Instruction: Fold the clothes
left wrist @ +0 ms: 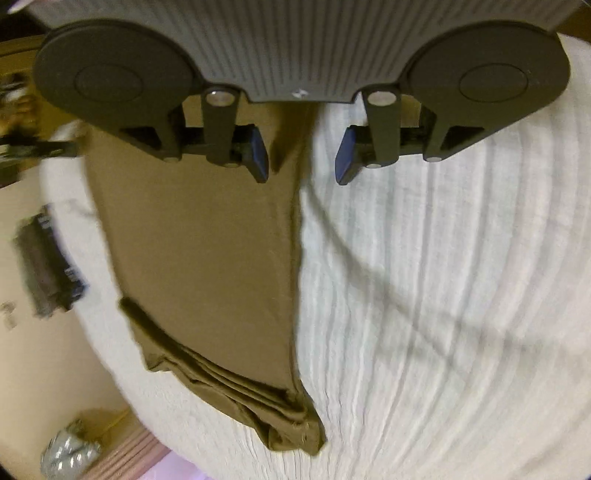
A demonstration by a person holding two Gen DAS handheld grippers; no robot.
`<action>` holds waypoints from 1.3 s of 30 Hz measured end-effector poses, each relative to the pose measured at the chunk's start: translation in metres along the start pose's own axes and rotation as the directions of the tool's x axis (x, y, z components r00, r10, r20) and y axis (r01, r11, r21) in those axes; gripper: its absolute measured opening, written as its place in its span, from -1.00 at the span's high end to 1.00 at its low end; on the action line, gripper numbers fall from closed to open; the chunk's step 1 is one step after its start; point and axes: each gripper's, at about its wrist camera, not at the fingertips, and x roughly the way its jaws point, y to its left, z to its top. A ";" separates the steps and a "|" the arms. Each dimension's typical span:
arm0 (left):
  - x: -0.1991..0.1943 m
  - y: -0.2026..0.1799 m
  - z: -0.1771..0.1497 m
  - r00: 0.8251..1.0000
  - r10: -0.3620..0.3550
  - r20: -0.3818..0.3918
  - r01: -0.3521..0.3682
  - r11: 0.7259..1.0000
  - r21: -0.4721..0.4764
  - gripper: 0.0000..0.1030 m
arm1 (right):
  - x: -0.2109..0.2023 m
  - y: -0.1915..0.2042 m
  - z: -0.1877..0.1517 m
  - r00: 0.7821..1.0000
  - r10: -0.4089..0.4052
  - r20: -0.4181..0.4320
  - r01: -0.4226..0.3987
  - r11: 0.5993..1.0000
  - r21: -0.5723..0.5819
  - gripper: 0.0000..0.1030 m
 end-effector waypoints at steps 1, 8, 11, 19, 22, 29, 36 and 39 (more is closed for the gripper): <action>0.002 0.005 -0.001 0.999 -0.030 -0.014 0.030 0.999 -0.024 0.34 | 0.004 -0.005 0.001 0.999 0.030 -0.019 -0.030 0.999 0.012 -0.11; 0.006 0.028 -0.019 0.984 -0.158 -0.087 0.144 0.978 -0.150 0.48 | 0.014 -0.027 -0.003 0.982 0.178 -0.068 -0.168 0.977 0.129 -0.11; 0.006 0.026 -0.024 0.983 -0.145 -0.112 0.131 0.984 -0.124 0.75 | 0.016 -0.024 -0.002 0.981 0.165 -0.098 -0.155 0.982 0.106 0.07; -0.024 0.011 -0.030 0.988 -0.141 -0.062 0.139 0.990 -0.025 0.99 | -0.004 -0.015 -0.009 0.984 0.162 -0.081 -0.157 0.986 0.059 0.94; -0.042 0.011 -0.038 0.988 -0.155 -0.018 0.154 0.986 -0.059 0.99 | -0.021 -0.013 -0.020 0.983 0.173 -0.063 -0.169 0.983 0.070 0.95; -0.086 -0.003 -0.062 0.984 -0.179 -0.016 0.178 0.982 -0.068 0.99 | -0.050 0.001 -0.044 0.980 0.190 -0.066 -0.184 0.979 0.092 0.96; -0.107 0.000 -0.063 0.983 -0.186 -0.008 0.182 0.971 -0.152 0.99 | -0.067 0.004 -0.058 0.972 0.202 -0.118 -0.183 0.970 0.158 0.95; -0.107 -0.007 -0.035 0.975 -0.222 0.032 0.224 0.964 -0.145 0.98 | -0.073 0.016 -0.034 0.970 0.226 -0.087 -0.212 0.966 0.146 0.95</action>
